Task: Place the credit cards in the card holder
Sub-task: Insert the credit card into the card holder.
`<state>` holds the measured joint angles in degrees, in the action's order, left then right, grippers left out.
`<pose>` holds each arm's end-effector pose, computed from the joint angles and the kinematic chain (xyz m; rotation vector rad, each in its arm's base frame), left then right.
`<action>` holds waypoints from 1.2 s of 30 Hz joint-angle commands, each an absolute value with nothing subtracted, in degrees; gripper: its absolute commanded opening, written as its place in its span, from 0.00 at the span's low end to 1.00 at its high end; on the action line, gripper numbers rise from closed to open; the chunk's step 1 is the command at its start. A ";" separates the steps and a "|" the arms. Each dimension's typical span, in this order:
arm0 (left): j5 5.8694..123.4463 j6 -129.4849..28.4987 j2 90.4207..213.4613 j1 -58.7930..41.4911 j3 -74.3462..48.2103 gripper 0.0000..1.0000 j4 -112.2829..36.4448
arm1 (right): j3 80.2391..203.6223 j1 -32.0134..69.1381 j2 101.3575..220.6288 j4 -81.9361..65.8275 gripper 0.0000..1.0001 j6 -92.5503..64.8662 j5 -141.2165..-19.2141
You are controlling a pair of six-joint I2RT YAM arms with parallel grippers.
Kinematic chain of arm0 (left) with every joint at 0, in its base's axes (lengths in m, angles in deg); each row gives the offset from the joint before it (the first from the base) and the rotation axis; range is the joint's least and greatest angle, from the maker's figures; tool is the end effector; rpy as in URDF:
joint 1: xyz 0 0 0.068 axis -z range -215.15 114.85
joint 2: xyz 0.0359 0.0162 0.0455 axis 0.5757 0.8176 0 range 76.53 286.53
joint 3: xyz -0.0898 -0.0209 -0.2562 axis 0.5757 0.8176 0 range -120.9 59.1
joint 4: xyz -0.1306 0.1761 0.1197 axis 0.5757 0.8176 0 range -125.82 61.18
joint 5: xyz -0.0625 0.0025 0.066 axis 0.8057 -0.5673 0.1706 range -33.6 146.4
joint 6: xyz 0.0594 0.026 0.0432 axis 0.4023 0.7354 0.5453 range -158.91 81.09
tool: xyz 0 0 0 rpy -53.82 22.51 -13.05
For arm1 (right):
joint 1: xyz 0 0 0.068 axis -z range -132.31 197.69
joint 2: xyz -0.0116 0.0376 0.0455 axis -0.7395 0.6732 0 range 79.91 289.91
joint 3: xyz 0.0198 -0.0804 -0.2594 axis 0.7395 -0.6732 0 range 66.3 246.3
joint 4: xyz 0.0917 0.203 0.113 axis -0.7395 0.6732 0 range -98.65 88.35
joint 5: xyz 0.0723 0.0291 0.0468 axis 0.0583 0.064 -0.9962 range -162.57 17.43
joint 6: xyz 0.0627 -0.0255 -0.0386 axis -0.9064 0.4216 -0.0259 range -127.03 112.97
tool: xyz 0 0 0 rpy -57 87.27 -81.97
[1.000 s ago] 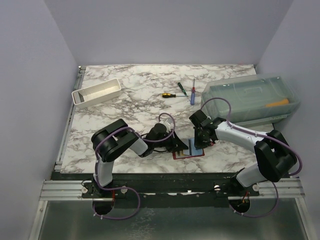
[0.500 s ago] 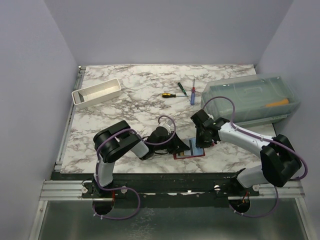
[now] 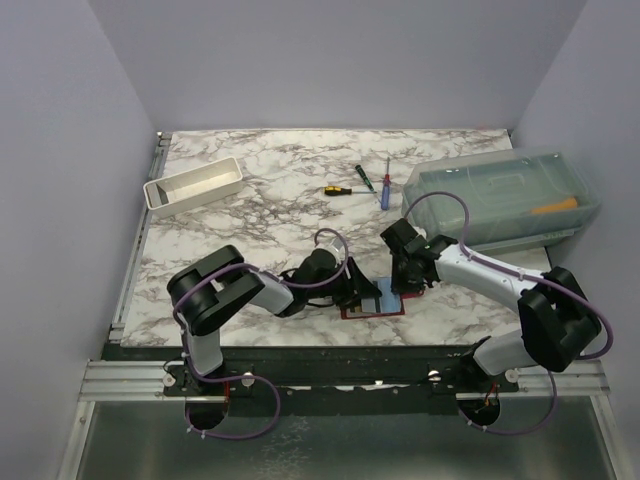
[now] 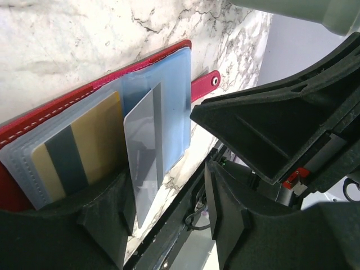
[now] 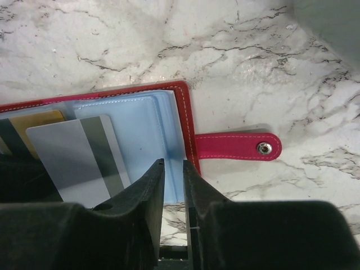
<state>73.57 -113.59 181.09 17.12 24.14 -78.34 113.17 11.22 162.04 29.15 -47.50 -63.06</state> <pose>0.1963 -0.2858 0.1089 -0.2558 2.4666 -1.5188 0.2068 0.1393 0.1557 0.1328 2.8039 0.0774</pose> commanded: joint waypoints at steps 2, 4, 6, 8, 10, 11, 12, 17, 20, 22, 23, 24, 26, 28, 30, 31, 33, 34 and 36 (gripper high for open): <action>69.19 -110.82 178.42 17.40 24.04 0.55 -65.36 | 111.96 13.07 163.42 32.30 0.22 -51.15 -59.17; 68.95 -110.35 179.06 17.58 22.55 0.55 -64.16 | 111.62 13.07 163.47 31.58 0.22 -51.07 -59.90; 69.56 -110.13 181.84 18.84 19.29 0.55 -63.92 | 110.87 13.09 163.55 30.29 0.21 -51.06 -61.57; 69.54 -109.71 184.07 20.15 16.31 0.54 -62.33 | 110.61 13.08 163.63 29.61 0.21 -51.06 -62.12; 66.13 -109.50 181.88 20.00 17.48 0.58 -59.15 | 110.60 13.09 163.72 29.87 0.20 -51.06 -62.05; 64.73 -109.04 180.02 19.98 18.62 0.63 -58.58 | 110.51 13.06 163.55 29.93 0.20 -51.06 -62.21; 64.37 -108.14 178.66 19.93 18.96 0.65 -56.70 | 110.22 13.12 163.25 29.50 0.20 -51.03 -62.56; 64.57 -103.25 174.94 19.83 16.90 0.69 -47.03 | 109.72 13.06 162.98 28.77 0.20 -50.82 -63.30; 64.94 -101.85 172.32 19.79 17.34 0.70 -45.36 | 109.48 13.11 162.65 27.67 0.20 -50.44 -64.62; 66.11 -100.90 171.62 19.72 17.13 0.71 -45.15 | 108.91 13.09 162.15 26.17 0.20 -50.21 -66.08; 66.61 -100.43 171.55 19.76 16.80 0.71 -44.72 | 108.80 13.06 161.98 25.18 0.20 -49.60 -67.43; 67.00 -99.86 171.46 19.80 16.62 0.71 -44.65 | 108.57 13.10 161.61 24.17 0.20 -49.08 -68.79; 66.94 -98.42 171.21 19.87 16.56 0.74 -44.43 | 108.33 13.07 161.12 23.22 0.21 -48.87 -70.39; 66.25 -97.31 170.79 19.87 16.80 0.74 -44.39 | 107.87 13.14 160.76 22.33 0.23 -47.76 -71.88; 66.49 -96.68 170.84 19.89 16.84 0.74 -44.63 | 107.61 13.04 160.43 21.68 0.25 -47.01 -73.01; 66.72 -96.39 171.12 19.88 16.71 0.74 -44.72 | 107.40 12.99 160.16 21.29 0.31 -46.87 -74.02; 67.14 -96.19 171.58 19.87 16.57 0.74 -44.86 | 107.17 12.97 159.59 20.82 0.36 -46.61 -74.82; 67.32 -96.12 171.77 19.87 16.48 0.74 -45.09 | 107.22 12.93 159.38 21.09 0.37 -46.70 -74.62; 67.66 -95.92 171.97 19.87 16.67 0.74 -45.73 | 107.73 12.90 158.92 22.42 0.41 -47.09 -73.69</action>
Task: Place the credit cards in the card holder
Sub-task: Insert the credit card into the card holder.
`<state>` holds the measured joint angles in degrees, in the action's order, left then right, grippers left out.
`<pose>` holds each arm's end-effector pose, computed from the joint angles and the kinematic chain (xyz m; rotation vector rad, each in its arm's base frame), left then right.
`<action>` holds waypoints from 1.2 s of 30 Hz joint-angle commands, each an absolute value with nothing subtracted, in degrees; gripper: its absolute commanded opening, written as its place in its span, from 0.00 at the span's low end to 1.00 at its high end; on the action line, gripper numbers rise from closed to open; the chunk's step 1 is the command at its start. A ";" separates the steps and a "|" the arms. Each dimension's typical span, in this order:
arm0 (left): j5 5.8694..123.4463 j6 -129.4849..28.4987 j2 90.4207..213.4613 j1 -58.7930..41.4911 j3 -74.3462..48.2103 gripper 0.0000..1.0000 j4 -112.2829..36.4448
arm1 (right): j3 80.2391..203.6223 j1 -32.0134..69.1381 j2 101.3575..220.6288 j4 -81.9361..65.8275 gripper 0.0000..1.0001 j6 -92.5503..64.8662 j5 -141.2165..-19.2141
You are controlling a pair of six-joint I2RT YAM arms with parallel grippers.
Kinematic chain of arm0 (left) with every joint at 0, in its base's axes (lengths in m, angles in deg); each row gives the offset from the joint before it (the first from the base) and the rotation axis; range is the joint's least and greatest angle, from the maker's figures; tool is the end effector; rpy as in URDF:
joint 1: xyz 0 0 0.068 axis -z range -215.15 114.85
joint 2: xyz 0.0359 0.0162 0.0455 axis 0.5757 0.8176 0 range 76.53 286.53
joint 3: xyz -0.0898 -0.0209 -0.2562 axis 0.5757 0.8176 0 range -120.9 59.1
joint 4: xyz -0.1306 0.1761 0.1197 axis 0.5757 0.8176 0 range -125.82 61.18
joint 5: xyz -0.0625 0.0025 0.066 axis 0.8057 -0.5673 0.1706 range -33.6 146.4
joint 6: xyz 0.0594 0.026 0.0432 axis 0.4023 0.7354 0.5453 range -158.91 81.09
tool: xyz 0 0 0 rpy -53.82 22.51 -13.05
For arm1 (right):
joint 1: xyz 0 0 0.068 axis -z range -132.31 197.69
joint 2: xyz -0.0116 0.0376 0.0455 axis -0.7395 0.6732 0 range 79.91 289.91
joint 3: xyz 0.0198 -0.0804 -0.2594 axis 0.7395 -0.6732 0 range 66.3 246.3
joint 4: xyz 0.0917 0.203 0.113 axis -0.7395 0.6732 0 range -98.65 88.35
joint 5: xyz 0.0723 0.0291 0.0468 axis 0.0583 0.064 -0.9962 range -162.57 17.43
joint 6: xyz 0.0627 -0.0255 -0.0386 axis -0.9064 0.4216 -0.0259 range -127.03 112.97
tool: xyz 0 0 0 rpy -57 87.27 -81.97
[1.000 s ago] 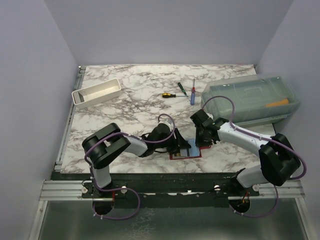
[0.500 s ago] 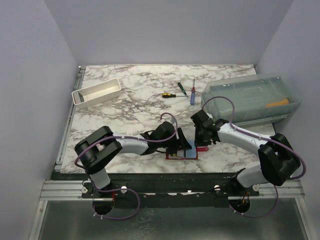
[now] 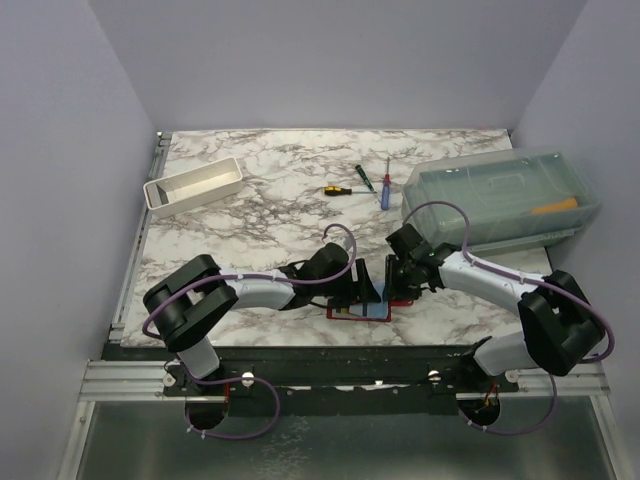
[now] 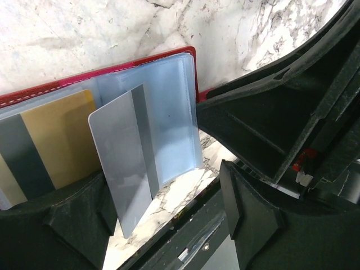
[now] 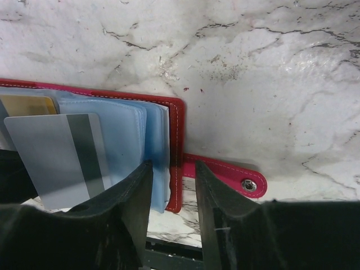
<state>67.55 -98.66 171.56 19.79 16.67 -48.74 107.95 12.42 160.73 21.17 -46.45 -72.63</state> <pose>0.1844 -0.2851 0.1388 0.0102 2.5844 -1.1575 0.2012 0.1425 0.1421 0.1024 2.8313 0.3200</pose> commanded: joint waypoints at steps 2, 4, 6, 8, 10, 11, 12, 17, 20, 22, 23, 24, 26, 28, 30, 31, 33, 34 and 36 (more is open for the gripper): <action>68.26 -95.63 171.89 19.89 17.23 0.74 -47.07 | 108.45 12.91 157.64 23.49 0.44 -46.91 -73.49; 69.23 -94.85 171.52 19.90 18.13 0.74 -49.25 | 109.52 12.88 156.34 24.52 0.47 -46.91 -73.67; 69.91 -94.00 171.18 19.87 18.71 0.74 -50.31 | 111.15 12.89 155.67 26.43 0.49 -47.06 -73.07; 70.31 -93.37 170.48 19.89 19.11 0.74 -50.68 | 112.07 12.92 155.39 26.94 0.51 -46.41 -73.19; 70.48 -93.09 169.71 19.87 19.52 0.75 -50.84 | 112.26 12.89 156.08 26.33 0.51 -45.77 -74.37; 70.60 -92.87 169.29 19.87 19.61 0.75 -50.90 | 112.20 12.88 156.88 25.20 0.51 -45.33 -75.58; 70.71 -92.86 168.96 19.87 19.56 0.75 -50.76 | 112.11 12.68 157.66 24.54 0.51 -45.12 -76.63; 68.25 -93.65 167.00 19.87 18.97 0.75 -46.25 | 110.04 11.74 161.26 18.64 0.52 -45.59 -81.09; 67.18 -94.60 167.61 19.87 16.80 0.75 -41.45 | 109.24 11.74 162.05 17.04 0.48 -46.23 -81.30; 66.03 -95.56 166.88 19.87 16.63 0.75 -39.77 | 108.90 11.74 162.62 16.69 0.46 -46.47 -81.10; 65.37 -95.83 166.35 19.87 16.54 0.75 -38.85 | 108.77 11.74 162.84 16.55 0.46 -46.51 -81.01; 64.76 -95.84 166.02 19.89 16.30 0.75 -37.82 | 108.49 11.74 162.91 16.31 0.45 -46.51 -80.99; 64.09 -96.00 165.43 19.87 16.17 0.75 -36.23 | 108.21 11.74 163.17 16.12 0.45 -46.43 -80.99; 63.96 -96.14 164.95 20.00 16.44 0.75 -36.08 | 108.14 11.74 163.40 16.22 0.44 -46.33 -81.01; 63.74 -95.72 165.51 20.25 15.97 0.75 -35.91 | 108.02 11.74 163.20 16.14 0.44 -46.51 -80.89; 63.70 -95.44 166.00 20.49 15.54 0.75 -35.90 | 107.95 11.74 163.01 16.42 0.44 -46.68 -80.55; 63.13 -95.06 167.09 21.39 14.36 0.75 -34.78 | 108.11 11.74 163.03 17.15 0.43 -47.22 -79.98; 62.71 -94.73 167.76 22.20 13.50 0.74 -34.38 | 108.24 11.74 163.01 17.59 0.43 -47.58 -79.58; 62.02 -94.29 169.46 23.69 11.57 0.74 -34.06 | 108.14 11.74 162.69 18.55 0.39 -48.45 -78.31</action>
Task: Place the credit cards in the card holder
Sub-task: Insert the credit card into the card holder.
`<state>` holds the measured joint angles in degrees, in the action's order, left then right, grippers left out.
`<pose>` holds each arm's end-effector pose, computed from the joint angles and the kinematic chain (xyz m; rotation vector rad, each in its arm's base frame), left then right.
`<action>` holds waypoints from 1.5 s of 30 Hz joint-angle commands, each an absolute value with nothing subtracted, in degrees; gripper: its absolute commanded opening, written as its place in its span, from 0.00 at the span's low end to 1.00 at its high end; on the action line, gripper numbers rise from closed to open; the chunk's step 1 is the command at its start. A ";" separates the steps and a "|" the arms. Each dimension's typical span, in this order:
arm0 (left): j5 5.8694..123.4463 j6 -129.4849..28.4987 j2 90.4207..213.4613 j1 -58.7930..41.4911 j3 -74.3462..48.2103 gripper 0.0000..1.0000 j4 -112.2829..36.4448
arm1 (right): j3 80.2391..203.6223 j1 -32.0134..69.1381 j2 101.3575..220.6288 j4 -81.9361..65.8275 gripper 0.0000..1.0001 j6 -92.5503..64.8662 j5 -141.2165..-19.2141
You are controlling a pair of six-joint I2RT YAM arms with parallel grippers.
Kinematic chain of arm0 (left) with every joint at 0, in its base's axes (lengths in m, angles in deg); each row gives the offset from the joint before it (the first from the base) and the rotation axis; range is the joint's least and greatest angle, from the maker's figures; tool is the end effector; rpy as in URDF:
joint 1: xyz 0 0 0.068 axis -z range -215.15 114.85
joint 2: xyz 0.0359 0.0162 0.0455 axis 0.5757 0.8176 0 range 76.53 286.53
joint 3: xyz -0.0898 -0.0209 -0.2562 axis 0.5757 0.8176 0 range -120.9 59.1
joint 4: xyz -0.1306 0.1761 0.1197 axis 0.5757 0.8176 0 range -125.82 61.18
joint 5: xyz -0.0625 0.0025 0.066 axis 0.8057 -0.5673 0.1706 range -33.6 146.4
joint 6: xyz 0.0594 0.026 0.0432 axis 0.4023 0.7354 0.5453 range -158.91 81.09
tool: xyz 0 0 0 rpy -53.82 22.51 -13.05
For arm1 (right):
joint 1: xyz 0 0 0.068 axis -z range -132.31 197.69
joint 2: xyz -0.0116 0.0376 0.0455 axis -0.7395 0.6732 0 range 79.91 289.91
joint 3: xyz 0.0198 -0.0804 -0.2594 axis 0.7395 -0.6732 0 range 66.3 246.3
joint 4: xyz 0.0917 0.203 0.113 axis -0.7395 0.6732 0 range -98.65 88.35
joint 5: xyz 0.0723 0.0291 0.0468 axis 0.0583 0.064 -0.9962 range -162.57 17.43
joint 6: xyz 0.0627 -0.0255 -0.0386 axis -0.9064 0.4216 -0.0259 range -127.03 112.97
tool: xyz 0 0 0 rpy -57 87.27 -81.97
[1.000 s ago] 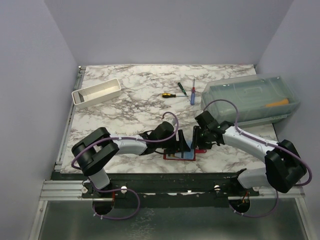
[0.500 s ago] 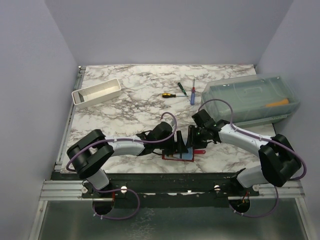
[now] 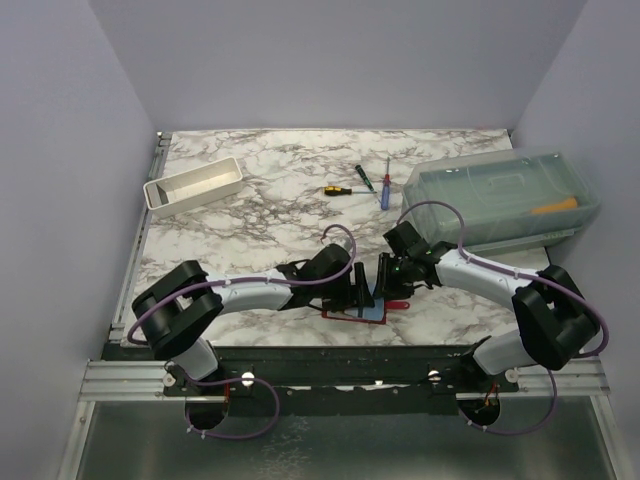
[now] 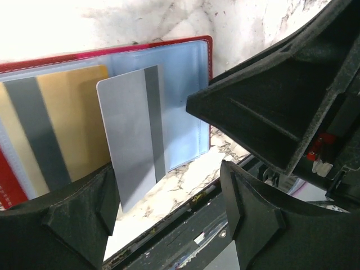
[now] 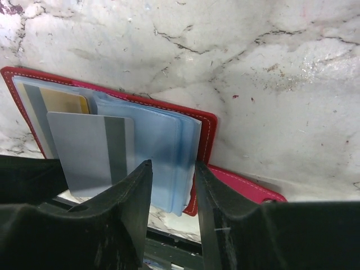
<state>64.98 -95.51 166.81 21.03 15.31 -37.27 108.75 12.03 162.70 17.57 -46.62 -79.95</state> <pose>0.1720 -0.2745 0.1507 0.0726 2.6421 -1.0207 0.2052 0.1578 0.1417 0.0597 2.8514 0.5070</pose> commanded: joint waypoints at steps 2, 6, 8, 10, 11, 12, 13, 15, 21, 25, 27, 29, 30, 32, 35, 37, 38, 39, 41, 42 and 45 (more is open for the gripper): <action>61.89 -93.57 171.46 25.36 9.35 0.74 -34.02 | 107.84 11.74 161.94 19.08 0.38 -49.10 -77.15; 61.39 -91.63 174.19 27.13 5.50 0.74 -29.44 | 107.69 11.74 161.48 20.09 0.37 -49.15 -76.58; 59.72 -90.89 173.43 26.66 5.59 0.75 -26.90 | 107.58 11.74 161.11 20.46 0.37 -49.13 -76.30; 58.93 -90.40 171.89 25.67 6.27 0.76 -25.22 | 107.58 11.74 160.87 20.57 0.37 -48.98 -76.18; 58.71 -90.02 171.16 25.10 6.64 0.77 -24.56 | 107.56 11.75 160.86 20.66 0.37 -48.91 -76.18; 58.81 -89.69 170.56 24.65 6.85 0.77 -23.99 | 107.53 11.74 160.91 20.56 0.37 -48.83 -76.29; 58.97 -89.30 170.26 24.13 6.81 0.77 -23.36 | 107.52 11.74 160.94 20.35 0.37 -48.72 -76.49; 59.57 -88.97 169.82 23.48 6.84 0.77 -22.74 | 107.56 11.74 161.03 19.98 0.38 -48.69 -76.89; 61.86 -89.32 169.25 22.58 6.81 0.78 -22.88 | 107.98 11.74 161.98 18.94 0.38 -47.35 -78.28; 63.33 -88.86 168.64 21.65 7.44 0.78 -23.90 | 107.43 11.74 160.92 16.58 0.41 -46.31 -81.03; 63.90 -88.50 167.67 21.15 8.85 0.79 -25.54 | 107.14 11.75 160.43 15.54 0.45 -46.14 -81.84; 64.90 -87.90 166.58 20.31 10.69 0.79 -27.89 | 106.99 11.76 161.14 15.12 0.48 -45.93 -82.19; 65.51 -87.63 166.04 19.92 11.36 0.79 -28.81 | 106.99 11.72 161.80 14.76 0.48 -45.88 -82.49; 65.94 -87.12 165.05 19.49 12.81 0.79 -30.49 | 106.83 11.59 163.15 13.96 0.51 -45.98 -82.94; 65.57 -86.48 163.41 18.90 14.10 0.79 -31.30 | 106.79 11.32 165.20 14.20 0.51 -46.52 -81.82; 65.55 -86.45 162.42 18.22 14.92 0.79 -31.61 | 106.61 11.24 165.92 14.73 0.50 -46.82 -80.62; 65.65 -86.47 162.00 17.87 15.28 0.79 -31.86 | 106.56 11.24 166.26 14.99 0.50 -46.92 -80.13; 65.83 -86.46 161.68 17.53 15.51 0.78 -32.00 | 106.55 11.22 166.45 15.07 0.49 -46.95 -80.03; 66.01 -86.33 161.49 17.18 15.76 0.78 -32.20 | 106.53 11.24 166.43 15.00 0.49 -46.93 -80.11; 66.24 -86.43 161.59 17.15 15.71 0.77 -32.41 | 106.48 11.22 166.37 14.99 0.48 -46.97 -80.20; 67.05 -86.62 162.48 17.21 15.56 0.75 -33.15 | 106.88 11.23 166.25 15.30 0.48 -47.02 -80.17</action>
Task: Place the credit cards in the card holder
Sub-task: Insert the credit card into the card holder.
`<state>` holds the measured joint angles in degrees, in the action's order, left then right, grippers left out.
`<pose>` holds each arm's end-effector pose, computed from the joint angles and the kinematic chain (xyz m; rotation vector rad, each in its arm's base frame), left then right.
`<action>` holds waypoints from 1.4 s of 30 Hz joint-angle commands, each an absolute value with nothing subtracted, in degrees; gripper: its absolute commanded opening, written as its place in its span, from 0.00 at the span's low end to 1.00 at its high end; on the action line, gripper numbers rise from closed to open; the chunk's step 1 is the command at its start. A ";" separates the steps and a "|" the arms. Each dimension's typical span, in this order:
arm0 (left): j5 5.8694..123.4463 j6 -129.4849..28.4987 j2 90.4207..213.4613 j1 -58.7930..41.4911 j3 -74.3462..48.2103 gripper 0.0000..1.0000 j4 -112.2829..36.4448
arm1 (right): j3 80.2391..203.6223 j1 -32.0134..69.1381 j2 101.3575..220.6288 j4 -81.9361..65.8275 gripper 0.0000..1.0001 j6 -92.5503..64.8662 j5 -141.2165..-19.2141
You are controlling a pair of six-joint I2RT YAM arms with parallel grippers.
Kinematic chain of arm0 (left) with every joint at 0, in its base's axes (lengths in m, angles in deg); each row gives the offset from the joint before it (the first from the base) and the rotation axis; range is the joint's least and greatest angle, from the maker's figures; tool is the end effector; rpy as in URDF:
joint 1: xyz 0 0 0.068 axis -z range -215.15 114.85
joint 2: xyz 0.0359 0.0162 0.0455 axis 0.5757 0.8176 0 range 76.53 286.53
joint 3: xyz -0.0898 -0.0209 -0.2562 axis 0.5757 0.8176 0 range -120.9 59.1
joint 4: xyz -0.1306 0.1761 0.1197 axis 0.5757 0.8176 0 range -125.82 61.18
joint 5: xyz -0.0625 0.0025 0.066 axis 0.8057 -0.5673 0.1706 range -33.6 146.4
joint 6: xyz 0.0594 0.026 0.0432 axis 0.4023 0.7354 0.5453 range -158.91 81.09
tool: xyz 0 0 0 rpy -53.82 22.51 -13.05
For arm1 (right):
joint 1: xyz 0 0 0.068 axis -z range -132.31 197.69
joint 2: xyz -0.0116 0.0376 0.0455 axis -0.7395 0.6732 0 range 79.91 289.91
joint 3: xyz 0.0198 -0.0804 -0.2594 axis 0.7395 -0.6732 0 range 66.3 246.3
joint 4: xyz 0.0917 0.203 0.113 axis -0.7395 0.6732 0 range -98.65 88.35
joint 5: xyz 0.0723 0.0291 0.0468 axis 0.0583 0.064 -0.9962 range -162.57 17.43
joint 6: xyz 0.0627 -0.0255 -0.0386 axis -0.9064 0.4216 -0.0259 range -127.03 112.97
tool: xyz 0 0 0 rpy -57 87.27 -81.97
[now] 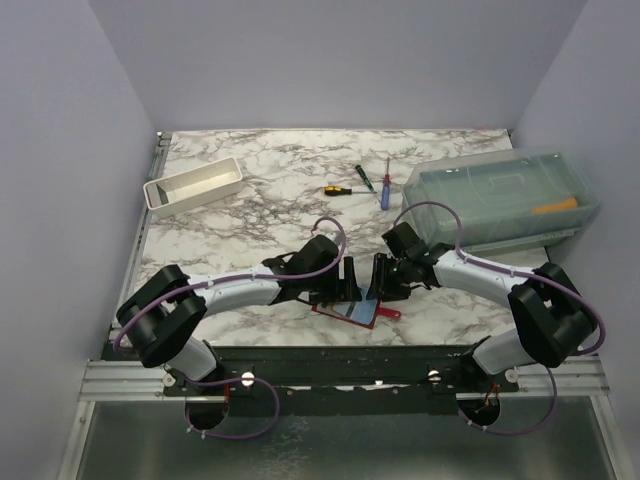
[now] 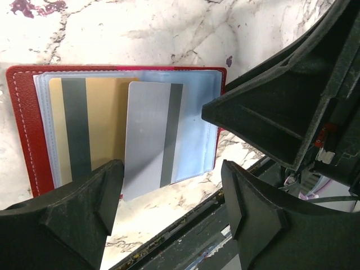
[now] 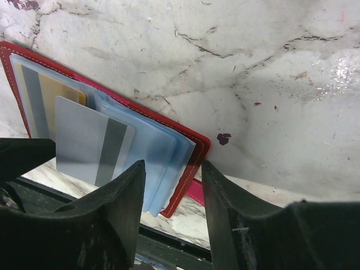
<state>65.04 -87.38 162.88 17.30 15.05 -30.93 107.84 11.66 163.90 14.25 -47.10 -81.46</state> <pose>0.1814 -0.2524 0.1618 0.1692 2.6224 -0.9208 0.2064 0.1629 0.1359 0.0520 2.8445 0.5573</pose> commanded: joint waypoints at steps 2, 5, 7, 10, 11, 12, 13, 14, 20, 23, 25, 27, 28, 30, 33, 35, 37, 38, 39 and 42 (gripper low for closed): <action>67.62 -86.59 163.19 17.20 15.29 0.74 -33.46 | 106.94 11.26 166.26 15.43 0.48 -47.06 -80.13; 66.67 -86.39 163.52 18.07 14.77 0.73 -33.53 | 106.82 11.20 166.11 15.51 0.48 -47.39 -80.43; 65.76 -86.77 163.97 19.12 14.32 0.73 -33.35 | 106.60 11.17 165.94 15.52 0.48 -47.74 -80.48; 65.11 -88.39 165.90 21.57 13.60 0.73 -33.18 | 106.46 11.16 165.51 15.35 0.48 -48.20 -80.61; 65.29 -89.04 167.02 22.27 13.28 0.73 -33.22 | 106.48 11.16 165.44 15.34 0.48 -48.29 -80.69; 65.49 -89.37 168.22 22.88 12.83 0.73 -33.21 | 106.53 11.16 165.34 15.39 0.48 -48.33 -80.78; 65.47 -89.47 169.12 23.62 12.38 0.73 -33.18 | 106.67 11.23 165.09 15.56 0.48 -48.40 -80.76; 65.41 -88.89 169.73 24.13 11.82 0.73 -33.03 | 106.72 11.15 164.88 15.90 0.48 -48.47 -80.63; 60.66 -84.83 165.34 22.41 9.61 0.78 -27.20 | 106.66 11.14 161.49 18.75 0.49 -48.97 -80.01; 61.45 -83.81 164.64 21.58 9.44 0.78 -26.76 | 106.20 11.23 159.69 18.42 0.50 -49.21 -81.24; 62.06 -83.74 165.30 21.46 9.09 0.79 -26.76 | 106.07 11.22 158.80 18.04 0.53 -49.87 -82.07; 62.28 -83.96 166.01 21.46 8.76 0.79 -27.03 | 106.07 11.24 158.45 17.90 0.54 -50.40 -82.24; 62.36 -84.07 166.33 21.45 8.74 0.79 -27.31 | 106.05 11.23 158.40 17.78 0.55 -50.58 -82.24; 62.23 -83.96 167.14 21.45 8.74 0.79 -28.22 | 105.94 11.29 158.76 17.40 0.55 -50.62 -82.44; 62.46 -83.53 168.62 21.45 8.71 0.79 -30.18 | 105.96 11.23 159.94 17.00 0.53 -50.69 -82.29; 63.27 -83.56 169.96 21.45 8.05 0.78 -31.01 | 105.85 11.26 160.33 16.33 0.51 -50.77 -82.46; 64.40 -83.67 171.22 21.48 7.67 0.78 -32.69 | 105.55 11.27 160.60 15.49 0.49 -50.88 -82.83; 64.80 -83.69 171.83 21.43 7.31 0.78 -33.58 | 105.58 11.27 160.86 15.00 0.49 -50.82 -83.17; 65.32 -83.54 172.39 21.50 6.76 0.78 -34.14 | 105.53 11.22 161.08 14.42 0.48 -50.77 -83.53; 66.47 -83.39 173.03 21.85 4.82 0.77 -35.25 | 105.60 11.21 162.07 12.95 0.47 -50.69 -84.88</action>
